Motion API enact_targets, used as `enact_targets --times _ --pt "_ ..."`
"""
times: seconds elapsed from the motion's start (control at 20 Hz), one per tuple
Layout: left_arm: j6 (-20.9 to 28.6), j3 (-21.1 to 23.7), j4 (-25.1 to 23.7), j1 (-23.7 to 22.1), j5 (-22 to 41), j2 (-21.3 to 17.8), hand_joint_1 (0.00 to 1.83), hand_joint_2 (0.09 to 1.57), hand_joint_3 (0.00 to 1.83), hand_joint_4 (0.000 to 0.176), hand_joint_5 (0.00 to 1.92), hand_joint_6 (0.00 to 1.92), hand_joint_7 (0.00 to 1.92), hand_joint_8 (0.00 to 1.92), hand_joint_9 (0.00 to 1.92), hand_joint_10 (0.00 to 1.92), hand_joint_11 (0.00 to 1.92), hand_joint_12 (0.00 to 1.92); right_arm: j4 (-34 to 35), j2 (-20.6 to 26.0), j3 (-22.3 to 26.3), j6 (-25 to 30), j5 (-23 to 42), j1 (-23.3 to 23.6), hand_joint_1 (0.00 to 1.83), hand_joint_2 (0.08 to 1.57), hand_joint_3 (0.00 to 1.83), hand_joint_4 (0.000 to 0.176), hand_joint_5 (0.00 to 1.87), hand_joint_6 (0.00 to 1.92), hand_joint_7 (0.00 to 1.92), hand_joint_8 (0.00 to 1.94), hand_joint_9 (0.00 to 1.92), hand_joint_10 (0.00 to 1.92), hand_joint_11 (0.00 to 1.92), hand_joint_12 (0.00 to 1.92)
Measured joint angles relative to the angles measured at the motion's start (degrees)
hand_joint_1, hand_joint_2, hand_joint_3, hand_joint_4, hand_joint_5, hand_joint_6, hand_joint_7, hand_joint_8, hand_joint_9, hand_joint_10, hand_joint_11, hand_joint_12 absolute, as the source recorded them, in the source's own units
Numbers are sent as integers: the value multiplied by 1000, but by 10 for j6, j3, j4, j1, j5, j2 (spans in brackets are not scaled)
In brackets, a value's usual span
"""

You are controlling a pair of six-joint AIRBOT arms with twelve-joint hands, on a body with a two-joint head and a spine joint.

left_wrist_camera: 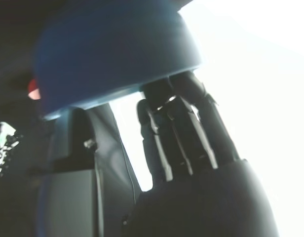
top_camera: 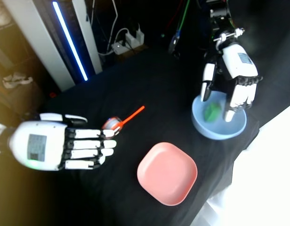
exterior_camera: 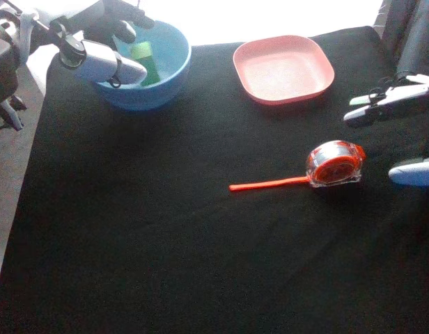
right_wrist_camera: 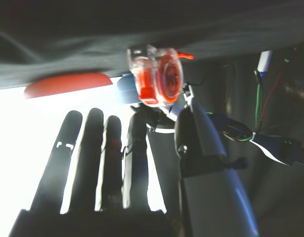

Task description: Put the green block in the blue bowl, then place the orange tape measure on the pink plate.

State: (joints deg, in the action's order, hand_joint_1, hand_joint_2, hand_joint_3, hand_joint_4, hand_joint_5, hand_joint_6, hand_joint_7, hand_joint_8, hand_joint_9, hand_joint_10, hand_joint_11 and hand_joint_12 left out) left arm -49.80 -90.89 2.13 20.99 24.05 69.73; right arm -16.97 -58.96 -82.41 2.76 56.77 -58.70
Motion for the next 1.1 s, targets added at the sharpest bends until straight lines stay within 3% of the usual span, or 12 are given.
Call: enact_targets --times 0.1,0.15,0.2,0.25,0.35,0.45,0.55,0.6,0.7,0.9,0.95,1.1 --pt "0 13 -6 0 4 -3 806 990 0 117 431 0 661 0 682 675 546 1370 -3 0 0 7 3 0 1007 1071 0 10 507 0 365 1 400 1 0 1103" --pt "0 27 -12 3 16 -11 775 978 0 134 397 0 624 0 709 554 587 1305 -10 0 0 9 3 8 987 1069 0 27 492 0 359 0 389 0 0 1063" --pt "0 43 -16 9 31 -20 803 957 0 123 383 2 545 0 672 362 509 1176 -15 0 0 11 5 15 962 1058 0 61 468 0 328 0 357 1 0 986" --pt "0 69 -24 19 56 -38 801 964 0 128 380 0 510 0 665 194 429 1140 -16 0 0 12 12 23 943 1050 0 61 443 0 299 1 314 1 0 908" --pt "1 113 -39 44 106 -73 790 982 0 91 389 0 493 0 626 39 289 1098 -17 0 0 13 19 30 989 1021 0 39 458 7 283 1 299 0 0 891" --pt "1 157 -41 76 160 -113 755 977 0 120 337 0 404 0 506 1 143 1079 -24 0 1 13 19 36 1043 989 0 22 470 4 288 2 320 6 0 1015" --pt "6 190 -42 113 211 -146 801 961 0 96 291 8 323 4 392 0 33 1012 -27 -1 1 14 21 38 1010 979 0 92 451 0 287 1 326 4 0 1086" --pt "15 207 -42 138 234 -162 873 934 0 137 278 1 323 1 296 1 0 904 -25 -3 1 14 20 39 999 977 0 120 444 2 305 3 317 3 0 1056" --pt "27 230 -40 175 259 -183 816 912 0 138 264 1 275 3 230 3 0 777 -26 -7 0 14 19 39 1061 963 0 102 457 3 326 6 336 7 0 1081" --pt "28 273 -21 241 294 -208 838 848 0 166 155 4 46 6 48 4 0 515 -25 -28 -17 14 7 46 909 991 0 124 506 0 412 1 477 7 167 1010" --pt "28 278 -12 256 302 -210 787 850 0 174 120 12 27 4 9 0 0 219 -26 -34 -20 14 5 46 880 1000 2 136 508 0 406 0 466 1 168 995" --pt "30 289 23 304 330 -211 846 885 8 157 132 9 42 1 1 0 99 47 -46 -51 -29 14 -17 57 1062 973 0 89 579 18 431 6 469 0 158 976"
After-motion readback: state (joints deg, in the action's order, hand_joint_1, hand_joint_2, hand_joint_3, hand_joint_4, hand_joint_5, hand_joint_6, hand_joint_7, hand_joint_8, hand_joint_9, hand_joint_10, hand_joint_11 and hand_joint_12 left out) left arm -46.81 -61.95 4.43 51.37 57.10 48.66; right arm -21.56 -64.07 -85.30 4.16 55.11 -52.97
